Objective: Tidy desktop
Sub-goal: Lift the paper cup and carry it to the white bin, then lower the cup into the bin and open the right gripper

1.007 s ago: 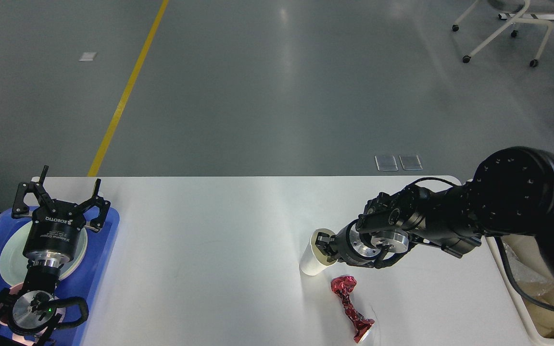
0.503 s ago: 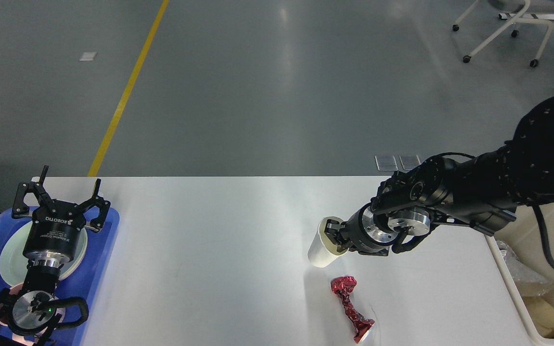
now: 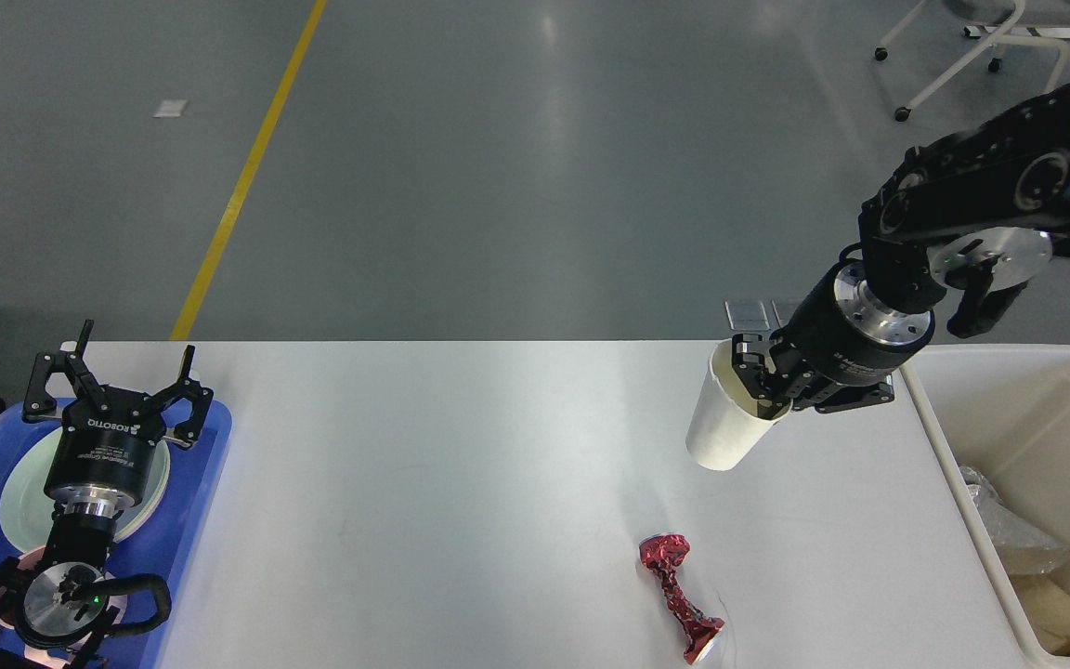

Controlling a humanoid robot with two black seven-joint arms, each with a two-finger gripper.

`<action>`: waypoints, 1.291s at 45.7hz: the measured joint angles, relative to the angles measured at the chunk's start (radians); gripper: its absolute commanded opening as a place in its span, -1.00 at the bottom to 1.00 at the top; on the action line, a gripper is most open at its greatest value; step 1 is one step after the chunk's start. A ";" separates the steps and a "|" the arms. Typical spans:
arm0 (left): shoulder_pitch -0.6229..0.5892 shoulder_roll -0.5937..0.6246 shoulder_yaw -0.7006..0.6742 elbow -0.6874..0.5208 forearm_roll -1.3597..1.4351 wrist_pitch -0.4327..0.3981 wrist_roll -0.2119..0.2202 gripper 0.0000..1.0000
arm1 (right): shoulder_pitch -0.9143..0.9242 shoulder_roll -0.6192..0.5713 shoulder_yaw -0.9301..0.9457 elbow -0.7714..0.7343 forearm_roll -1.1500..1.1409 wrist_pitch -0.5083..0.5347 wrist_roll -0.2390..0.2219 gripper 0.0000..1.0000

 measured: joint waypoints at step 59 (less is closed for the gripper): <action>0.000 0.000 0.000 0.000 0.000 0.000 -0.002 0.93 | -0.811 -0.435 -0.061 -0.677 0.013 -0.387 0.000 -1.00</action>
